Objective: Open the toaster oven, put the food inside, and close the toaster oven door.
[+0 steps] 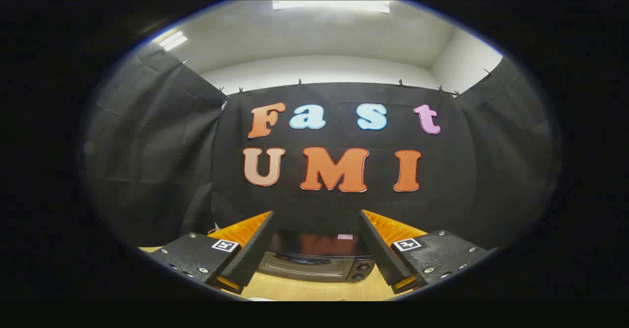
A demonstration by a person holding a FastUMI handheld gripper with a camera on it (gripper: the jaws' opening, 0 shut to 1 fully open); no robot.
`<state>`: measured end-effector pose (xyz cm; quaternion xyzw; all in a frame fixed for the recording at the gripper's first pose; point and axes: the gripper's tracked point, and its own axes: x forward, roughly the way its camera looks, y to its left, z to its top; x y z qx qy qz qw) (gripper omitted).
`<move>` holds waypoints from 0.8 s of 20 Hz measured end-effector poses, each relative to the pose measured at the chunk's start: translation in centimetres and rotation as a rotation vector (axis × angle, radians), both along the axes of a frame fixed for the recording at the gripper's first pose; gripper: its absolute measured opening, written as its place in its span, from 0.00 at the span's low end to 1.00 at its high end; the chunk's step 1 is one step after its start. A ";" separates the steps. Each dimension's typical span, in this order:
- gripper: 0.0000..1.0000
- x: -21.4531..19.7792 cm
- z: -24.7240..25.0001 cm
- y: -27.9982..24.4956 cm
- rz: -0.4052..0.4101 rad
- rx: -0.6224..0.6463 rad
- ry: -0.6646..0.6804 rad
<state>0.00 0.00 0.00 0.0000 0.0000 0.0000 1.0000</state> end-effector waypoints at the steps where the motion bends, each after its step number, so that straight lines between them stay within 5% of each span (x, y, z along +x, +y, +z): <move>1: 0.98 0.0 0.1 -0.1 -0.001 0.001 0.000; 16: 0.98 0.9 -1.3 0.3 0.006 0.016 0.029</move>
